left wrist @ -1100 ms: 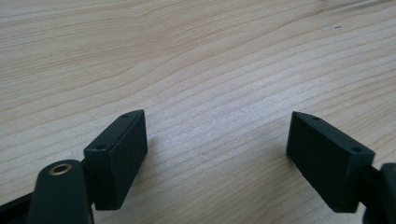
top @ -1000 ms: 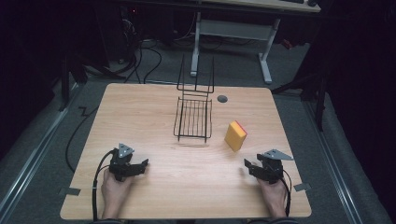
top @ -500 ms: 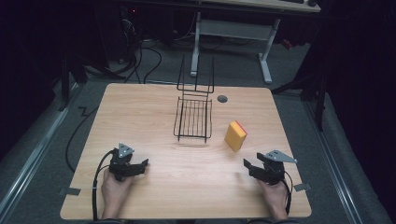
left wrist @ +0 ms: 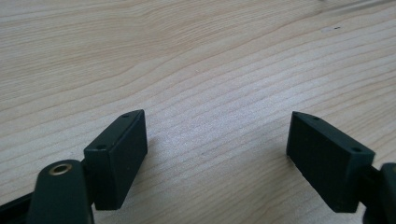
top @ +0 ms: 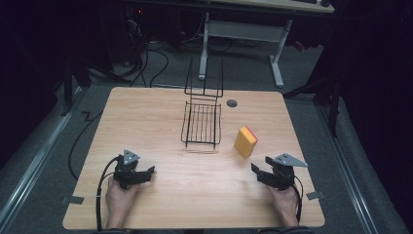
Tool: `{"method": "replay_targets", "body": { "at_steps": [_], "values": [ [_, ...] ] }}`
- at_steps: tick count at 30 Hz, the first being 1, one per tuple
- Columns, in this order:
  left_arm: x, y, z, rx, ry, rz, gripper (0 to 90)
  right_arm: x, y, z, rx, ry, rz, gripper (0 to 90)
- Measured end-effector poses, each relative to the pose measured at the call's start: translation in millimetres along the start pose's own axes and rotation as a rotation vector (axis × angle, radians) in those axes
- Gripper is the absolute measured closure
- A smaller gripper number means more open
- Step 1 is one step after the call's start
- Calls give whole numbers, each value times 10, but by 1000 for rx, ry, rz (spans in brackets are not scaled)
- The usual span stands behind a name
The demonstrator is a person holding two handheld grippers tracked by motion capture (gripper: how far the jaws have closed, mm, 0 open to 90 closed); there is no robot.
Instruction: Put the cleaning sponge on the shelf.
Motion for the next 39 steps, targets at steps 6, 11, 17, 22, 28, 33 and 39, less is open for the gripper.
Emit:
{"method": "replay_targets", "body": {
  "at_steps": [6, 11, 17, 22, 28, 33, 39],
  "values": [
    [0, 1, 1, 2, 1, 0, 211, 80, -48, 16, 5, 10, -4, 322],
    [0, 0, 0, 0, 0, 0, 211, 143, -71, 27, 2, 18, -17, 322],
    [0, 1, 1, 2, 1, 0, 210, 233, -82, 50, -6, 24, -14, 321],
    [0, 1, 1, 2, 1, 0, 210, 307, -82, 83, -10, 34, -17, 321],
    [0, 2, 1, 2, 1, 1, 211, 401, -63, 119, -10, 28, -6, 320],
    [0, 3, 2, 3, 1, 2, 210, 471, -10, 153, -9, 36, 13, 319],
    [1, 7, 3, 6, -1, 5, 211, 555, 28, 218, -2, 37, 21, 319]
  ]
}}
Point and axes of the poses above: each handheld gripper's, and its own axes: z roughly forward along the jaws, x roughly out of its top, y roughly to its right, the point moved 1 cm from there along z, roughly forward along the jaws, and after that the axes turned 10 degrees about -y, right-handed, at the moved point
